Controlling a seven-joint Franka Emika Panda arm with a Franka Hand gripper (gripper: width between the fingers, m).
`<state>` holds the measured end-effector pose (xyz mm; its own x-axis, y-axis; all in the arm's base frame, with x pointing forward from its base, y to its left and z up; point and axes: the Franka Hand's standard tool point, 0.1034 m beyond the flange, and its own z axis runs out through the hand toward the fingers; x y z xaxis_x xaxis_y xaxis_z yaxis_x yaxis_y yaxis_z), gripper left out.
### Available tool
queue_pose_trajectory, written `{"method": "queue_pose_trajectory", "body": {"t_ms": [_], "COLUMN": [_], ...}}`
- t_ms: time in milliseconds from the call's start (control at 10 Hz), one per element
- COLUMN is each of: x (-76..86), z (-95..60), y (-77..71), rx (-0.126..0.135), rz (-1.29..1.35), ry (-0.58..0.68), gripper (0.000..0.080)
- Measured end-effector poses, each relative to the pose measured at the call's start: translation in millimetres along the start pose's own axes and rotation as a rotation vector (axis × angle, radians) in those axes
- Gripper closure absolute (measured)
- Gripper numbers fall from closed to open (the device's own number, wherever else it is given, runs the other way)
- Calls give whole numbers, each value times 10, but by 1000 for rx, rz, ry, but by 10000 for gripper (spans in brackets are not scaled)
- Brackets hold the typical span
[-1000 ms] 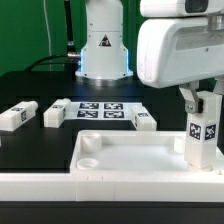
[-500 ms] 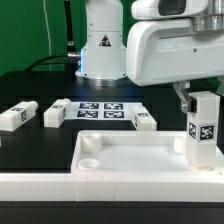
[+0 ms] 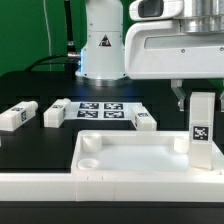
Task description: Assemble desk
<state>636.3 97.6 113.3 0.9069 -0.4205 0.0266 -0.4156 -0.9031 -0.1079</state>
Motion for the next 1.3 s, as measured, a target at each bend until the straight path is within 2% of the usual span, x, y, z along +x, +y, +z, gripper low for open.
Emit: {"method": "queue_pose_trajectory", "body": {"t_ms": [400,500,600,700,800,1000,1300], "x": [-4,-5,-6,-12,-9,-13,27], "z": [4,5,6,7,7,11,-4], "y": [3,3,2,-2,2,-7,-5], "rx": [-1,0,0,-1,-1,-16,-15], "rz": [267,257,217,210,167,-81,-371], "ry": [-9,-11,-11,-12,-12,-4,-3], "gripper": [511,483,347,347,192,163,151]}}
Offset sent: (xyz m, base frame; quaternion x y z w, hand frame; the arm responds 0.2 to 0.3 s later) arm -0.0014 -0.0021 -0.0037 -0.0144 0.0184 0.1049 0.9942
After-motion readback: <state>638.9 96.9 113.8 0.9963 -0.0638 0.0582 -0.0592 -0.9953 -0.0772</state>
